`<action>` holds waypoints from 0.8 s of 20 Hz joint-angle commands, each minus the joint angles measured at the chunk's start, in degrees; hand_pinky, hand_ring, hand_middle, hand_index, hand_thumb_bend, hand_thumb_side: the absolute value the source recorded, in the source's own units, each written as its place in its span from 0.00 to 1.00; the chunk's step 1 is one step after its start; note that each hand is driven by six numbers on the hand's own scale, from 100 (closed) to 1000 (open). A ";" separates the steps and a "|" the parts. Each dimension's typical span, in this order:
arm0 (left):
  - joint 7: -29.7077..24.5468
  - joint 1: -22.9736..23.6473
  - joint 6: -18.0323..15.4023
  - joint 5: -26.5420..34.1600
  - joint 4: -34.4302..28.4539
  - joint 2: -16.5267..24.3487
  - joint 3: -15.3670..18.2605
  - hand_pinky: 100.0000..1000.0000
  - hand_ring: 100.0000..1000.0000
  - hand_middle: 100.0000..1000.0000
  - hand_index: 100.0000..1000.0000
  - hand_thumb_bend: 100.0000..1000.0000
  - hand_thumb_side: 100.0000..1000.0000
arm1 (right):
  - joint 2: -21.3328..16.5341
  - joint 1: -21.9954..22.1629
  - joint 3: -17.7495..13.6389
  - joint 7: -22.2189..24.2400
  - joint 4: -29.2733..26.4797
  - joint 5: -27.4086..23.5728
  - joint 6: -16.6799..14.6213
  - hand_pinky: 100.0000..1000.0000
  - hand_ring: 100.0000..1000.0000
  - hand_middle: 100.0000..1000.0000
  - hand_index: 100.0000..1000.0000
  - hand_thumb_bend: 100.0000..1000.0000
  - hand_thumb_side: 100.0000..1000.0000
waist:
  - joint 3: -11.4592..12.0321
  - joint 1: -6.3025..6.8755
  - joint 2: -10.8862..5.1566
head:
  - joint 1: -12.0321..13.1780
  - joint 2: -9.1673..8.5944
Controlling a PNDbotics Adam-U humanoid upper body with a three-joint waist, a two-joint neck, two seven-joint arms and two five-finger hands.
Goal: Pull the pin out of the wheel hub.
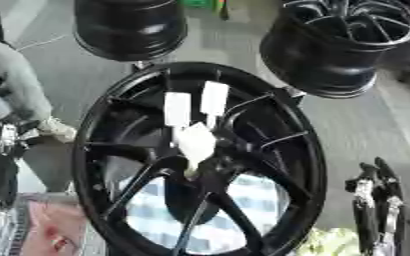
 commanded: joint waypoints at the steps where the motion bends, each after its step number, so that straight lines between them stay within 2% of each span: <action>1: -0.14 -0.48 -0.17 -0.04 -1.33 1.24 0.02 0.69 0.82 0.79 0.84 0.00 0.81 | -0.87 -0.21 0.02 0.71 -0.43 0.99 -0.17 0.46 0.48 0.68 0.87 0.00 0.50 | -0.06 0.27 -0.39 | -0.04 0.28; 6: -0.04 0.11 -0.63 0.21 -3.78 3.71 0.25 0.69 0.82 0.79 0.84 0.00 0.78 | -0.82 -0.26 -0.27 2.38 -0.45 1.21 -0.26 0.47 0.48 0.68 0.87 0.00 0.49 | -0.13 0.44 -0.36 | -0.23 0.28; 10: -0.06 1.26 -1.52 0.30 -8.73 9.10 0.32 0.69 0.82 0.78 0.83 0.00 0.74 | -1.00 -0.37 -0.37 2.57 -0.38 1.14 -0.18 0.47 0.48 0.68 0.87 0.00 0.49 | -0.17 0.77 -0.31 | -0.29 0.28; 14: 0.28 1.87 -0.27 1.80 -11.37 11.30 0.51 0.69 0.82 0.78 0.83 0.00 0.74 | -0.96 -0.40 -0.37 2.62 -0.35 1.10 -0.20 0.47 0.48 0.68 0.87 0.00 0.49 | -0.20 0.75 -0.30 | -0.26 0.28; 15: 0.14 1.66 -0.26 1.76 -11.82 11.62 0.28 0.73 0.80 0.77 0.83 0.00 0.59 | -1.10 -0.35 -0.27 2.70 -0.28 1.13 -0.17 0.47 0.48 0.68 0.87 0.00 0.49 | -0.45 0.99 -0.47 | -0.09 0.28; 16: -0.42 0.76 -0.74 1.24 -12.84 12.58 -0.63 0.73 0.80 0.77 0.84 0.00 0.56 | -1.73 -0.28 -0.03 2.92 -0.14 1.25 -0.17 0.47 0.48 0.68 0.87 0.00 0.49 | -1.34 1.91 -0.64 | 0.27 0.28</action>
